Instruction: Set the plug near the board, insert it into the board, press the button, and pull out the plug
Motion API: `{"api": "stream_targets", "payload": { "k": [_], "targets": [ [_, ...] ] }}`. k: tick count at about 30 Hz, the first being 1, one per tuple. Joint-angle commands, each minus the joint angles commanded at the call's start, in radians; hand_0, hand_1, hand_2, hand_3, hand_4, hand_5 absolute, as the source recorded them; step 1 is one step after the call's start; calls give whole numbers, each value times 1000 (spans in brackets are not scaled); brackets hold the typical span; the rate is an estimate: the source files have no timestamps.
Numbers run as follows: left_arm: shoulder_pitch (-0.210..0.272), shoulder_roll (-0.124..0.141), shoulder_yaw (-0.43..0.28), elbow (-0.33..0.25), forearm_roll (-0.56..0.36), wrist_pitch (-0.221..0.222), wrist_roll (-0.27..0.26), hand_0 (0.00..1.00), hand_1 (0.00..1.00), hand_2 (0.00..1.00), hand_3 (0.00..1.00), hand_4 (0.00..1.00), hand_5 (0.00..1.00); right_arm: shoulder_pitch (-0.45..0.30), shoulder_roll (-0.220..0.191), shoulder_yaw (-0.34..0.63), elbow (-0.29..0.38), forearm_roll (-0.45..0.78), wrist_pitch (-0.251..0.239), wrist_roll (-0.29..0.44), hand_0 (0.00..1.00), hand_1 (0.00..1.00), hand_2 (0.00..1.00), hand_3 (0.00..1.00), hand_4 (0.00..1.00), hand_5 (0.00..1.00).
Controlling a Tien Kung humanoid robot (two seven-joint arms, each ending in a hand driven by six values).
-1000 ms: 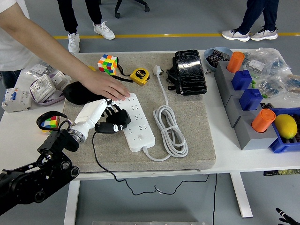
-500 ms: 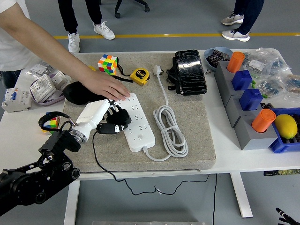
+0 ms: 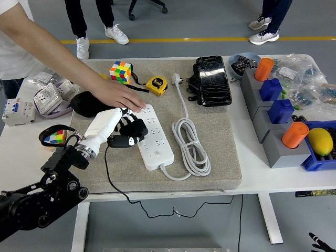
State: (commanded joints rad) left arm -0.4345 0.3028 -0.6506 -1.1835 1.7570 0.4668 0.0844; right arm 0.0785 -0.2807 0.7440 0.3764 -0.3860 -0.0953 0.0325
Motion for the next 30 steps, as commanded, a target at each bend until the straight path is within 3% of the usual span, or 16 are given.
{"api": "stream_targets", "payload": {
  "k": [30],
  "targets": [
    [91, 44, -106, -10, 49, 3, -37, 245, 370, 391, 527, 766, 2, 1, 2, -3, -1, -2, 1, 0, 571, 639, 606, 549, 959, 528]
  ]
}}
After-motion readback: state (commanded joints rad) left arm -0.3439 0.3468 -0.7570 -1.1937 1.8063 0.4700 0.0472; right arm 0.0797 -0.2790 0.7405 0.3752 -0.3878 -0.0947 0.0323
